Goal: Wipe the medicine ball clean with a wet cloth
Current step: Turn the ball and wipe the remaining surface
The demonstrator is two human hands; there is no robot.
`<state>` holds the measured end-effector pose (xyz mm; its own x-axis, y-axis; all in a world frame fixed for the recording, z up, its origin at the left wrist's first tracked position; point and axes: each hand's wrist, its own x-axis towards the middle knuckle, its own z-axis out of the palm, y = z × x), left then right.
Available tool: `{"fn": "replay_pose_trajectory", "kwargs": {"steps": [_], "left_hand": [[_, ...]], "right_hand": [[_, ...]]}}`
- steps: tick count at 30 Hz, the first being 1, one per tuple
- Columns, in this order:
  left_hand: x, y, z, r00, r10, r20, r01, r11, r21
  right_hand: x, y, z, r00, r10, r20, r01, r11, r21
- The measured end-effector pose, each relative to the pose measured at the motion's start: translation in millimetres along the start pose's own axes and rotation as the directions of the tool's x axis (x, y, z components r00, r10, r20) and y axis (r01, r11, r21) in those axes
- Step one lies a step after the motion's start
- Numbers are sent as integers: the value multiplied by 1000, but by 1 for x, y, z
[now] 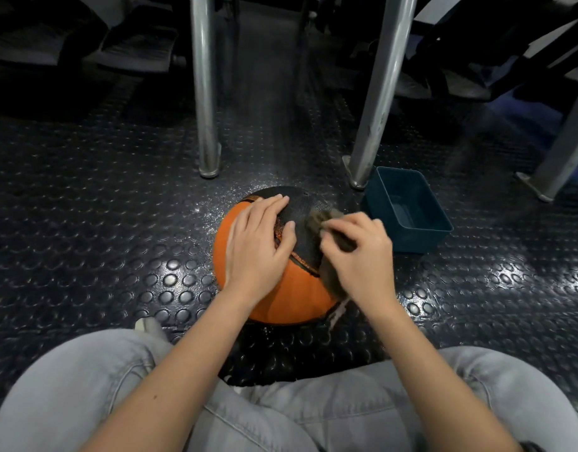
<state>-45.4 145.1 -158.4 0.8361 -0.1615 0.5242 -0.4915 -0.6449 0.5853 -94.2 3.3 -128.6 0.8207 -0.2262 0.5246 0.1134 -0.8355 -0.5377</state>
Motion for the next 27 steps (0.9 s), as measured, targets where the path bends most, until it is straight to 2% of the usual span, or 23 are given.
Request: {"fn": "replay_pose_trajectory", "kwargs": {"steps": [3, 5, 6, 9, 10, 11, 14, 16, 18, 20, 22, 24, 25, 27], "left_hand": [[-1, 3, 0, 1000, 11, 3, -11, 1000, 6], [-3, 3, 2, 1000, 17, -7, -17, 1000, 16], [-3, 2, 2, 1000, 12, -16, -12, 1000, 21], [-2, -2, 0, 1000, -8, -21, 8, 1000, 8], [-3, -4, -1, 1000, -12, -3, 12, 1000, -4], [-3, -4, -2, 1000, -11, 6, 11, 1000, -11], [-4, -3, -3, 1000, 5, 14, -4, 1000, -18], [-6, 0, -4, 1000, 22, 14, -22, 1000, -22], [-7, 0, -3, 999, 35, 9, -35, 999, -21], [-7, -1, -3, 1000, 20, 8, -20, 999, -25], [-6, -5, -4, 1000, 4, 21, -3, 999, -39], [-6, -8, -4, 999, 10, 41, -8, 999, -51], [-6, -8, -4, 999, 22, 46, -20, 998, -57], [-5, -5, -3, 998, 41, 46, -38, 998, -58]], "right_hand": [[23, 17, -1, 969, 248, 14, -249, 965, 87], [19, 13, -1, 964, 265, 4, -264, 963, 59], [12, 6, -1, 978, 210, -18, -209, 978, 25], [-14, -18, 2, 996, -80, -32, 79, 996, -28], [-15, -19, 2, 992, -128, -19, 128, 991, -35], [-9, -15, 1, 993, -118, -4, 118, 993, -23], [20, 11, 2, 990, 137, 40, -138, 990, 31], [35, 29, 0, 936, 339, 97, -348, 931, 112], [33, 31, -1, 910, 404, 97, -415, 897, 150], [20, 16, -2, 952, 305, 28, -306, 943, 131], [4, -6, 1, 996, 81, -26, -80, 996, 44], [-5, -17, 3, 996, -90, -16, 90, 996, -21], [-2, -16, 1, 995, -104, 3, 104, 994, -16], [13, -3, 1, 999, -13, 31, 13, 1000, 12]]}}
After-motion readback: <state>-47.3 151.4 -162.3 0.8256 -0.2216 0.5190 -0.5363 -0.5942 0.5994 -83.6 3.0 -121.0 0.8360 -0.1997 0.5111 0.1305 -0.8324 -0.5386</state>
